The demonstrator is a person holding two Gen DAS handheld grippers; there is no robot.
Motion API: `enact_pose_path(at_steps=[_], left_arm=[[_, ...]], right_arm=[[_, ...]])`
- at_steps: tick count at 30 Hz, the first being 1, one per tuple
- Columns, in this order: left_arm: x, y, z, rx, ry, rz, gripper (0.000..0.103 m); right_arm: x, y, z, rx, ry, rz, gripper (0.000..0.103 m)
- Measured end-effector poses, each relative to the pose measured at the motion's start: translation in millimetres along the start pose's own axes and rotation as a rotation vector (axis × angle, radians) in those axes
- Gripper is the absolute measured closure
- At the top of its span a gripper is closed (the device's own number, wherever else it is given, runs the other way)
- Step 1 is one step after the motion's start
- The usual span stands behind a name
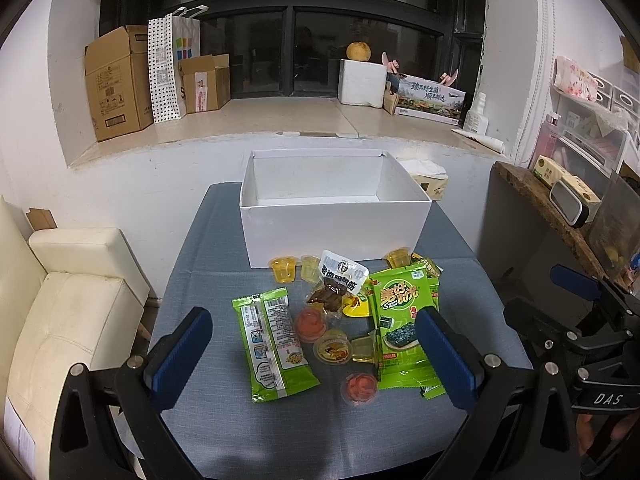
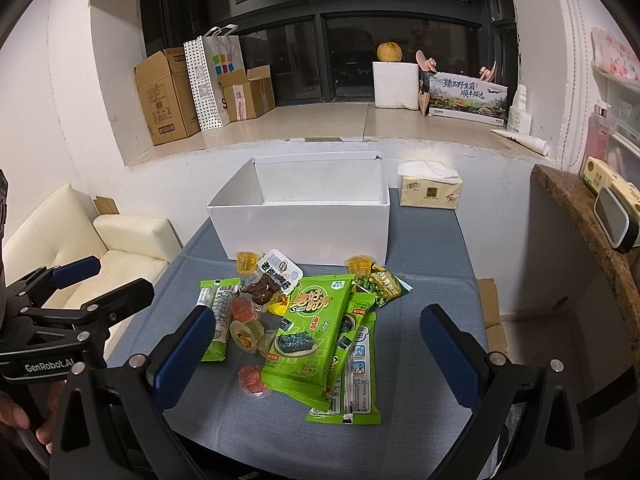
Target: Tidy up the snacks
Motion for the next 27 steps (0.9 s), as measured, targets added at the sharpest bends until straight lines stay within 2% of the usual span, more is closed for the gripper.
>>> enact_pose_path(at_steps=[14, 20, 27], left_arm=[[-1, -8, 1, 0.005, -0.007, -0.014, 0.000], [-8, -22, 8, 0.022, -0.030, -0.045, 0.000], [-19, -37, 17, 0.039, -0.065, -0.069, 0.000]], right_arm=[[-4, 1, 11, 0.005, -0.035, 0.003, 0.000], [-10, -8, 58, 0.022, -0.128, -0.011, 0.000], [-5, -15, 132, -0.051, -0.260, -0.007, 0.000]])
Point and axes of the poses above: each gripper's, at about its wrist camera, not at the fingertips, and z roughly the way its jaws point, y to its right, x to its top, the point moved 1 cm from there along z, roughly the way its jaws point, and after that the axes turned 2 degrees about z, right-handed, at the moved point
